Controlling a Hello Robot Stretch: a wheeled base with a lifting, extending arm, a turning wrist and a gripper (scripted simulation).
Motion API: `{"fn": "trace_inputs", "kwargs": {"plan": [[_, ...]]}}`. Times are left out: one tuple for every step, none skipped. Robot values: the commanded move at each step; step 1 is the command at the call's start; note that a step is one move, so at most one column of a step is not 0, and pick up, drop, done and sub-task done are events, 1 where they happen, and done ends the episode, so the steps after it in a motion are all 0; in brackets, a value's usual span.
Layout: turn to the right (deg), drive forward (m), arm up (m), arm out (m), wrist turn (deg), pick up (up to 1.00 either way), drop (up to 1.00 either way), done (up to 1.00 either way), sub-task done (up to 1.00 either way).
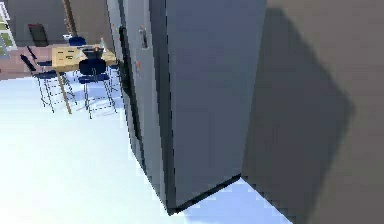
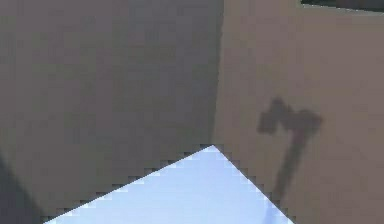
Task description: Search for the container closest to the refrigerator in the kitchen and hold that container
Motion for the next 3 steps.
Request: {"fn": "trace_inputs", "kwargs": {"plan": [[0.0, 0.30, 0.00, 0.00, 0.0, 0.00, 0.00, 0.00, 0.00], [-45.0, 0.00, 0.00, 0.00, 0.0, 0.00, 0.00, 0.00, 0.00], [-45.0, 0.00, 0.00, 0.00, 0.0, 0.00, 0.00, 0.00, 0.00]]}}
